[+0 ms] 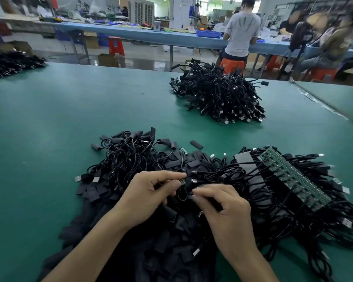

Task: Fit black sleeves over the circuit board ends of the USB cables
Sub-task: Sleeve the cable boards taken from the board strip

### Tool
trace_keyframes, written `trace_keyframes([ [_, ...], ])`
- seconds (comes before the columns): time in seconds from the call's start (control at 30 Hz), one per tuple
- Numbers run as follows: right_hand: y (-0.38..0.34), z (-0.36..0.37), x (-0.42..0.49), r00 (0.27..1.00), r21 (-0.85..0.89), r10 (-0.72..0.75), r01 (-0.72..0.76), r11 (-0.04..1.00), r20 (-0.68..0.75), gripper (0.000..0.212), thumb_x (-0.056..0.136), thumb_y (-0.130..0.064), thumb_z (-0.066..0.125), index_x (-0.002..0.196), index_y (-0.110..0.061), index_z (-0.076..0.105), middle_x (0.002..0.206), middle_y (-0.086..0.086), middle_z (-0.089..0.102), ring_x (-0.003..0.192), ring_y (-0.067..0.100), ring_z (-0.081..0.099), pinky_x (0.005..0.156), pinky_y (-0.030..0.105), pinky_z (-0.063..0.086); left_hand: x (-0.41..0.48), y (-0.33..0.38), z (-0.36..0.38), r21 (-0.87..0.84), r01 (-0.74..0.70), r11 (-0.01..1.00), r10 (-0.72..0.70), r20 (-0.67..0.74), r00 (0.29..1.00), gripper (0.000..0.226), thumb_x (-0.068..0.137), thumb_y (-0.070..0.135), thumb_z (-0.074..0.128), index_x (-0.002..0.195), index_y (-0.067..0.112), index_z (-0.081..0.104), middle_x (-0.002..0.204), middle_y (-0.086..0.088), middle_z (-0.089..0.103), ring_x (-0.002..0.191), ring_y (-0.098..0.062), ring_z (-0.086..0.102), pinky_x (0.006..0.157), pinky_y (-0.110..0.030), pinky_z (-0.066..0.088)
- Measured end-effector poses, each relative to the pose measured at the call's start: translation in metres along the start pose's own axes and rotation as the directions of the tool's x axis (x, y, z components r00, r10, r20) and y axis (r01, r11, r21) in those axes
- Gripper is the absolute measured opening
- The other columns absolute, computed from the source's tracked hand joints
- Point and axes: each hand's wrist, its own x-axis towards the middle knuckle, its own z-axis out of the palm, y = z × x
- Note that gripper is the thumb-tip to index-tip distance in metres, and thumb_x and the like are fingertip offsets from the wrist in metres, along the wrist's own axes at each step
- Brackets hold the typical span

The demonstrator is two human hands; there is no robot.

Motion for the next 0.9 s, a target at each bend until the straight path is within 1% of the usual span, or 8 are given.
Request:
trace_keyframes([
  [0.1,0.0019,-0.0011,0.0003,0.993,0.093,0.108,-0.113,0.989,0.048,0.017,0.084,-0.037,0.072,0.100,-0.043,0.071,0.089,-0.020,0.068,0.088,0.006,0.067,0.074,0.018,0.052,-0.0013,0.0016,0.0012,-0.009,0.006,1.000,-0.006,0.034,0.999,0.021,0.090,0.038,0.071,0.111,0.040,0.074,0.074,0.006,0.068,0.060,-0.006,0.061,0.062,-0.020,0.050],
  [0.2,0.0032,-0.0021,0.0005,0.991,0.146,0.115,-0.124,0.981,0.069,0.019,0.084,-0.030,0.074,0.099,-0.043,0.072,0.088,-0.018,0.070,0.088,0.007,0.067,0.072,0.013,0.048,-0.0032,0.0036,0.0027,-0.012,0.008,1.000,-0.007,0.062,0.998,0.032,0.077,0.049,0.075,0.108,0.042,0.074,0.085,0.005,0.071,0.076,-0.018,0.068,0.073,-0.034,0.057],
  [0.3,0.0029,-0.0024,0.0010,0.988,0.195,0.120,-0.137,0.971,0.097,0.024,0.083,-0.026,0.076,0.097,-0.045,0.073,0.089,-0.019,0.071,0.090,0.006,0.068,0.075,0.012,0.049,-0.0032,0.0058,0.0051,-0.038,0.003,0.999,0.000,0.079,0.997,0.027,0.078,0.031,0.082,0.105,0.036,0.076,0.081,0.008,0.068,0.078,-0.015,0.068,0.078,-0.037,0.058],
  [0.4,0.0044,-0.0018,0.0012,0.986,0.211,0.115,-0.139,0.968,0.123,0.035,0.080,-0.020,0.081,0.100,-0.046,0.072,0.093,-0.021,0.072,0.092,0.003,0.069,0.078,0.013,0.051,-0.0015,0.0058,0.0053,-0.047,0.008,0.999,-0.005,0.073,0.997,0.025,0.080,0.019,0.082,0.102,0.031,0.077,0.081,0.005,0.070,0.080,-0.009,0.068,0.079,-0.028,0.055],
  [0.47,0.0044,-0.0014,0.0012,0.984,0.218,0.113,-0.142,0.966,0.137,0.039,0.077,-0.018,0.083,0.101,-0.046,0.072,0.094,-0.021,0.072,0.093,0.002,0.069,0.080,0.014,0.052,-0.0009,0.0066,0.0046,-0.058,0.017,0.998,-0.013,0.065,0.998,0.024,0.081,0.014,0.081,0.101,0.027,0.077,0.082,0.004,0.071,0.081,-0.009,0.068,0.079,-0.027,0.055],
  [0.67,0.0040,0.0000,0.0019,0.988,0.246,0.094,-0.123,0.961,0.126,0.033,0.076,-0.014,0.084,0.095,-0.039,0.074,0.090,-0.019,0.074,0.090,0.003,0.070,0.077,0.012,0.051,0.0002,0.0076,0.0050,-0.093,0.040,0.995,-0.031,0.100,0.995,0.024,0.081,0.018,0.079,0.103,0.026,0.074,0.080,-0.002,0.073,0.075,-0.013,0.068,0.077,-0.033,0.054],
  [0.8,0.0061,0.0019,0.0005,0.984,0.182,0.110,-0.134,0.974,0.138,0.037,0.072,-0.022,0.087,0.098,-0.044,0.072,0.091,-0.016,0.072,0.089,0.006,0.070,0.078,0.022,0.055,0.0007,0.0058,0.0040,-0.145,0.054,0.988,-0.039,0.105,0.994,0.025,0.082,0.012,0.077,0.103,0.025,0.072,0.075,-0.005,0.072,0.065,-0.013,0.065,0.065,-0.026,0.054],
  [0.9,0.0059,0.0023,-0.0001,0.992,0.055,0.062,-0.069,0.996,0.113,0.040,0.071,-0.026,0.088,0.101,-0.046,0.071,0.097,-0.026,0.067,0.090,0.002,0.067,0.078,0.020,0.053,0.0016,0.0041,0.0020,-0.151,0.065,0.986,-0.050,0.101,0.994,0.031,0.083,0.007,0.078,0.105,0.027,0.068,0.076,-0.008,0.073,0.063,-0.014,0.065,0.064,-0.024,0.055],
])
